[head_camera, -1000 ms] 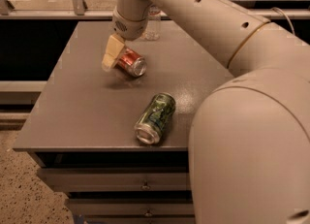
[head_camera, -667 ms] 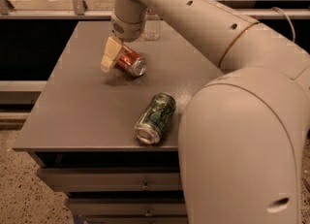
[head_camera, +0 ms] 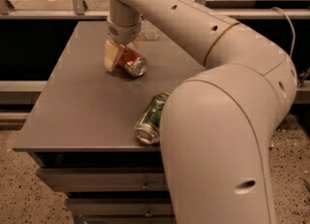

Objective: Place coke can upright

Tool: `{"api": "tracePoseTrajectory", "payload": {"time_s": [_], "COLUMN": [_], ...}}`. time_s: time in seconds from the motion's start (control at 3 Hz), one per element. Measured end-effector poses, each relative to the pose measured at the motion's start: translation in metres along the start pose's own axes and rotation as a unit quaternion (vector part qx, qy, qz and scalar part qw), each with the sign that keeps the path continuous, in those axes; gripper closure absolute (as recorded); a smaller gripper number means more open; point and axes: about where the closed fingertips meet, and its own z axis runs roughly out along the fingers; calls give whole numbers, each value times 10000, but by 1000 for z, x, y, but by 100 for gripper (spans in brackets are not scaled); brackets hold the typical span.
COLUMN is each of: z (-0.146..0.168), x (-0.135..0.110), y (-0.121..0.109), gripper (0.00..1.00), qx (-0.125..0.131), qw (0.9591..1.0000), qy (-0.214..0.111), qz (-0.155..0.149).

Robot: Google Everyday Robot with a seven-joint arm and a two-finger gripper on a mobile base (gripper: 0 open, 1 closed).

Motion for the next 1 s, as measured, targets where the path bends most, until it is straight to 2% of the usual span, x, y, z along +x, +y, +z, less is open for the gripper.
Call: {"api": "tracePoseTrajectory", "payload": {"time_s": [0.33, 0.67, 1.0], "z": [4, -5, -49], "x": [-2, -3, 1], "y": [-2, -6, -20], "gripper": [49, 72, 100], "qx": [56, 161, 265], "qw": [9999, 9998, 9962], "qy": [63, -22, -817], "qz": [86, 133, -165]}}
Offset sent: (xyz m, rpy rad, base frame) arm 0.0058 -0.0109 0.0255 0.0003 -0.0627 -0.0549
